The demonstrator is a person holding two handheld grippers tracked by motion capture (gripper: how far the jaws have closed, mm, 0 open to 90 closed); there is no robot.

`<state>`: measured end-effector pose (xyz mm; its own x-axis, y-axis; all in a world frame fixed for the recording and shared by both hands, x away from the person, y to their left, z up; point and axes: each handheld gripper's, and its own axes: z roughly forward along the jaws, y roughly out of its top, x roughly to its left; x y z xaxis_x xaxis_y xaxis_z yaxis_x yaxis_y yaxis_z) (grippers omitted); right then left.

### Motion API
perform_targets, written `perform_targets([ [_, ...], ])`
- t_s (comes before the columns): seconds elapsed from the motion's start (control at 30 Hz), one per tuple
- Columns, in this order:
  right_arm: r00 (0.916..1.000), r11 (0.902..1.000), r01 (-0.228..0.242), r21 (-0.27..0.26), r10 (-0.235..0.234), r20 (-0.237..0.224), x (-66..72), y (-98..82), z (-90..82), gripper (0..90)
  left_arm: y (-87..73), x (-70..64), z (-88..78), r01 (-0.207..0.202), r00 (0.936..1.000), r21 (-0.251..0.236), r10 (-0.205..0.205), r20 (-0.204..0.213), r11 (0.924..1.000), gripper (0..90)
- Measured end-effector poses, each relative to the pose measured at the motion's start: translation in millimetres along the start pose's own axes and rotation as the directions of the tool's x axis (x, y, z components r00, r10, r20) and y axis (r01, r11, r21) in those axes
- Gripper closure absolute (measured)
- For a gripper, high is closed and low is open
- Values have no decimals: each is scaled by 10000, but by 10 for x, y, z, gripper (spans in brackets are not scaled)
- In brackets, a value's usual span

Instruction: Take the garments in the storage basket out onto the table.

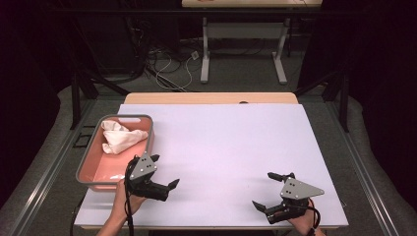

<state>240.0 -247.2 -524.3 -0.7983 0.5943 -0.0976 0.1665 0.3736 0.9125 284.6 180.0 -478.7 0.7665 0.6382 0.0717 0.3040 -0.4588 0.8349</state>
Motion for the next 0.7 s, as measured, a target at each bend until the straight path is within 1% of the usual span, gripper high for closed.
perform_targets([
  [0.03, 10000, 10000, 17, -20, -17, 8, 2, 0, -1, 7, 8, 14, -11, -14, 10000, 59, 14, -20, 10000, 0],
  [0.1, 10000, 10000, 36, -35, -36, -1, 7, 1, -4, 7, 22, 43, -35, -28, 9999, 29, 28, -98, 10000, 0],
  [0.13, 10000, 10000, 60, -3, -60, 1, 8, 2, -8, 7, 29, 58, -49, 28, 9999, 41, -27, -97, 10000, 0],
  [0.17, 10000, 10000, 67, -7, -67, 4, 7, 2, -8, 7, 39, 107, -79, 87, 9999, 66, -87, -79, 9999, 0],
  [0.2, 10000, 10000, 45, -22, -45, 22, 7, 1, -5, 7, 39, 107, -79, 87, 9999, 66, -87, -79, 9999, 0],
  [0.27, 9999, 10000, 88, 4, -88, 63, 4, 1, -5, 7, 41, 164, -99, 180, 9998, 212, -178, -99, 9996, 0],
  [0.4, 10000, 10000, 63, 53, -63, -14, 3, 1, 9, 7, 20, 269, -141, 412, 9989, 345, -404, -233, 9986, 0],
  [0.43, 10000, 10000, 44, 39, -45, 6, 8, 2, 10, 7, 18, 294, -156, 381, 9988, 409, -368, -322, 9984, 0],
  [0.47, 10000, 10000, 44, 39, -45, 6, 8, 2, 10, 7, 15, 320, -171, 420, 9985, 415, -405, -377, 9983, 0],
  [0.5, 10000, 10000, 62, 16, -62, -2, 8, 4, 10, 7, 14, 373, -205, 516, 9977, 473, -495, -453, 9975, 0],
  [0.53, 10000, 10000, 39, 40, -39, 9, 9, 3, 9, 8, 14, 399, -219, 519, 9973, 507, -491, -544, 9974, 0],
  [0.57, 10000, 10000, 43, 37, -43, 14, 8, 2, 10, 7, 14, 399, -219, 519, 9973, 507, -491, -544, 9974, 0],
  [0.6, 10000, 10000, 59, 47, -60, 4, 5, 1, 9, 7, 17, 461, -249, 583, 9964, 555, -547, -645, 9968, 0],
  [0.67, 10000, 10000, 48, 74, -48, 2, 4, 0, 7, 7, 19, 484, -262, 638, 9958, 597, -596, -688, 9962, 0],
  [0.7, 10000, 10000, 48, 28, -48, 2, 1, -1, 10, 7, 22, 505, -273, 663, 9951, 602, -615, -780, 9960, 0],
])
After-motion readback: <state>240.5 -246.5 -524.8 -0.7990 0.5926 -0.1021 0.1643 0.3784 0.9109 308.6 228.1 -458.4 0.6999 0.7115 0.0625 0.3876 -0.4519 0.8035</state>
